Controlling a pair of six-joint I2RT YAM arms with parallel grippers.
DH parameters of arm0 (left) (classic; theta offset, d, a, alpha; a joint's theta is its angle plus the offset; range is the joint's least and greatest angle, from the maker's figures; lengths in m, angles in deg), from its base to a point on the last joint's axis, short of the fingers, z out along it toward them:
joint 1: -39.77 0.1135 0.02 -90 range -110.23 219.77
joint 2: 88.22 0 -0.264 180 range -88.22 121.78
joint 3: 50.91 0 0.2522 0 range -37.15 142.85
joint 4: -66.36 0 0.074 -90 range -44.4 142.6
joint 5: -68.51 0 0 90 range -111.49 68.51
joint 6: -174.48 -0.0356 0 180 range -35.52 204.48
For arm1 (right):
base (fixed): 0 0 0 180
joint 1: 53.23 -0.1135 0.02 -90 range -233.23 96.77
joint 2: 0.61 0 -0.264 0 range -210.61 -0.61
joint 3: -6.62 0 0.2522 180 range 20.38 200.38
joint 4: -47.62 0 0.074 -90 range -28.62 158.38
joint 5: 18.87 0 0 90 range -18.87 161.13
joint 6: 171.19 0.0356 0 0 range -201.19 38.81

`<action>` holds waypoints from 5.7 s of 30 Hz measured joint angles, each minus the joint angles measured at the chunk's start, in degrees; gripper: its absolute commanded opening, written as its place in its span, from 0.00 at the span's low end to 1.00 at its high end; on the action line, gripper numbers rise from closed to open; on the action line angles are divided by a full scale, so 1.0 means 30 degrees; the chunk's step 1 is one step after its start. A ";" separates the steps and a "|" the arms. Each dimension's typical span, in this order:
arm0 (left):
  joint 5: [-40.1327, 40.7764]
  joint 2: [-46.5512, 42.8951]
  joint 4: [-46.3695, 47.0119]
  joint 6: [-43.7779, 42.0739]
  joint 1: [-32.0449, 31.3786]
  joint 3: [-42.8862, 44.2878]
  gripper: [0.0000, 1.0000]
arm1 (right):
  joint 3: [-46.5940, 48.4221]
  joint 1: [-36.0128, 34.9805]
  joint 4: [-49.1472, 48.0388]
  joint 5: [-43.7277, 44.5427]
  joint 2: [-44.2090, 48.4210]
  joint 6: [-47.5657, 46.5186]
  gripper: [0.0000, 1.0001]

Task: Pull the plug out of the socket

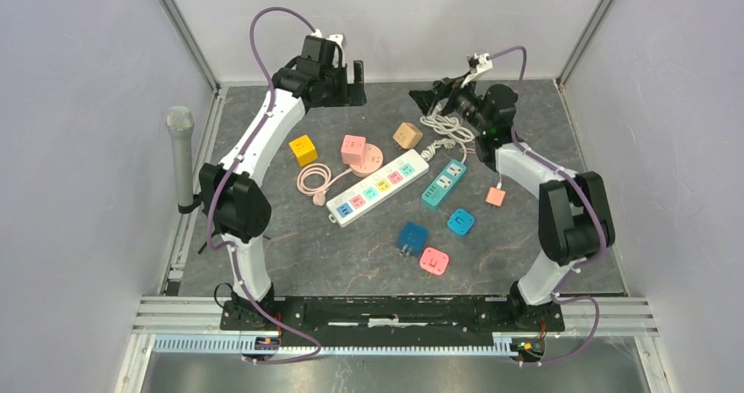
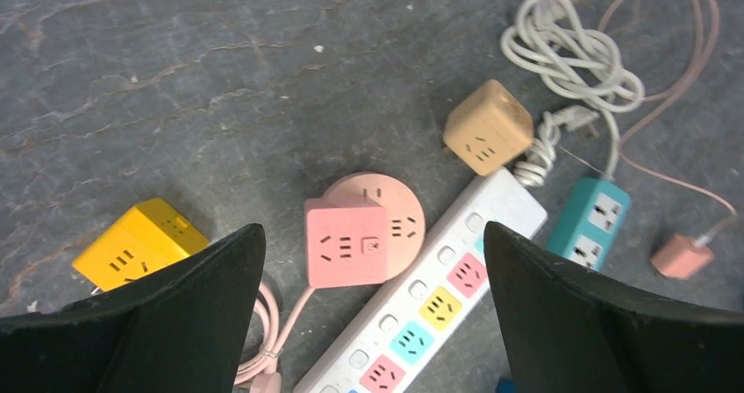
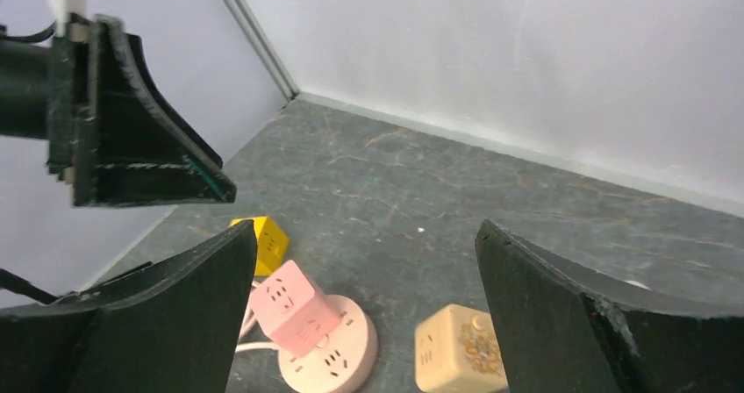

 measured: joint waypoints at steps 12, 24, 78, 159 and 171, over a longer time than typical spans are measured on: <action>-0.1515 0.0138 -0.0685 -0.0525 0.0175 -0.0357 1.00 | 0.2645 -0.1013 0.5289 -0.1093 -0.2127 0.0882 0.77; -0.1348 0.1887 -0.1355 -0.0299 -0.0401 -0.3300 0.82 | 0.3555 -0.5049 1.0601 0.2586 -0.4962 0.0619 0.52; -0.0466 0.3687 -0.2929 -0.0430 -0.0335 -0.2033 0.13 | 0.7934 -0.5508 1.5752 0.5078 -0.8961 -0.0619 0.18; 0.0933 0.3461 -0.2521 -0.0379 -0.0546 -0.2208 0.04 | 0.6615 -0.5683 1.2961 0.3883 -0.8757 -0.2667 0.00; 0.1107 0.3228 -0.2142 -0.0270 -0.0452 -0.3038 0.03 | 0.7388 -0.6222 1.3595 0.4444 -0.9049 -0.3519 0.00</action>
